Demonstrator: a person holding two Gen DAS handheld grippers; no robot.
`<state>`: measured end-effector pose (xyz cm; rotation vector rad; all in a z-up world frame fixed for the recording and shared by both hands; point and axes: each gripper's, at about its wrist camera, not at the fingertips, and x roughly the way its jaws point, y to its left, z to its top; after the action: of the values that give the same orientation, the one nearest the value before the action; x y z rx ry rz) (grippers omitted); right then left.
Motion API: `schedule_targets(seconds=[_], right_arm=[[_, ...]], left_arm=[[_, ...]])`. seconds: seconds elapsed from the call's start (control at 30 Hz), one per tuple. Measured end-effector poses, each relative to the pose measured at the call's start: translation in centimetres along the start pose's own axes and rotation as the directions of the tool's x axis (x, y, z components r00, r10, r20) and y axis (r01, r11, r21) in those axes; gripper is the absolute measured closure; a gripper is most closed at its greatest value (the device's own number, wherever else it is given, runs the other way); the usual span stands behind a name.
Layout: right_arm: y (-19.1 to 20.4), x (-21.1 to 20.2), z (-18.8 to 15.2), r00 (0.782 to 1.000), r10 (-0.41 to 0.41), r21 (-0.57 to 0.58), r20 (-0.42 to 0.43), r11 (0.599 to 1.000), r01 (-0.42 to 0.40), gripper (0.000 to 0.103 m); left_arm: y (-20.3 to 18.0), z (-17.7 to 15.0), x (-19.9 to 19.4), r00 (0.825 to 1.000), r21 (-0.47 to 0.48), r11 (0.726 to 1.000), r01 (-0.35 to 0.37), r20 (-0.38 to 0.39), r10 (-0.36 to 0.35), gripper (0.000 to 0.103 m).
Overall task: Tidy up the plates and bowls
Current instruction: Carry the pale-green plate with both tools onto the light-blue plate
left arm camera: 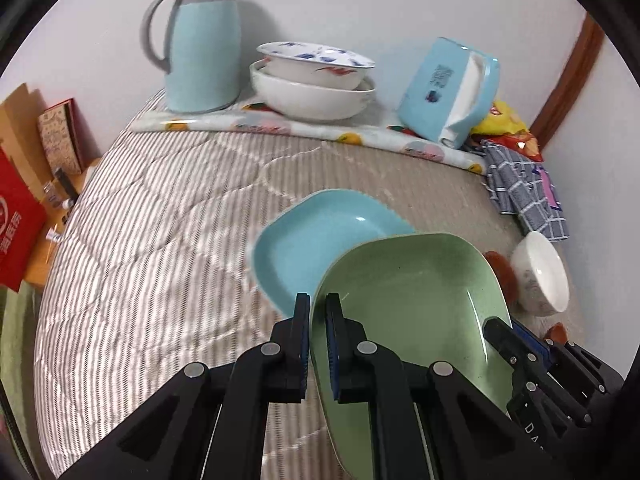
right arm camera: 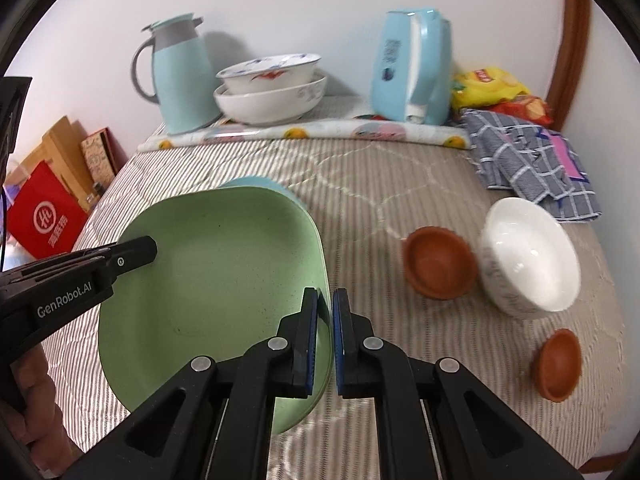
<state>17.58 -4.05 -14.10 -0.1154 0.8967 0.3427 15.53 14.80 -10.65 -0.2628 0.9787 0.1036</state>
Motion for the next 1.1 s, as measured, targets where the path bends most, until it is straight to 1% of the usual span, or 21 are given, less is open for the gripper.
schedule_targets(seconds=[0.37,0.47,0.63,0.83,1.1], right_arm=[[3.4,2.4,1.6,0.998,0.054,-0.069,-0.029,0.996,-0.056,0.096],[3.7,3.3,2.0,0.998,0.058,-0.078,-0.040,0.995,-0.061,0.095],[3.5,4.6,2.5,0.997,0.049,-0.082,-0.059,0.995,-0.054,0.095],[3.0,5.3,3.5,0.997,0.044,-0.084,-0.062,0.995,-0.050,0.095],[3.4,7.0,5.0,0.996,0.050,-0.130,-0.074,0.990,-0.059,0.094]], left_arm=[[3.6,0.8,0.8,0.999,-0.060,0.997,-0.054,-0.008,0.054,0.095],[3.7,1.1,1.5,0.998,-0.061,0.996,-0.068,-0.018,0.067,0.095],[3.4,1.6,2.7,0.997,-0.055,0.996,-0.069,-0.037,0.067,0.095],[3.0,2.6,3.3,0.997,-0.051,0.996,-0.070,-0.038,0.068,0.095],[3.7,3.2,4.5,0.995,-0.071,0.993,-0.092,-0.040,0.089,0.095]])
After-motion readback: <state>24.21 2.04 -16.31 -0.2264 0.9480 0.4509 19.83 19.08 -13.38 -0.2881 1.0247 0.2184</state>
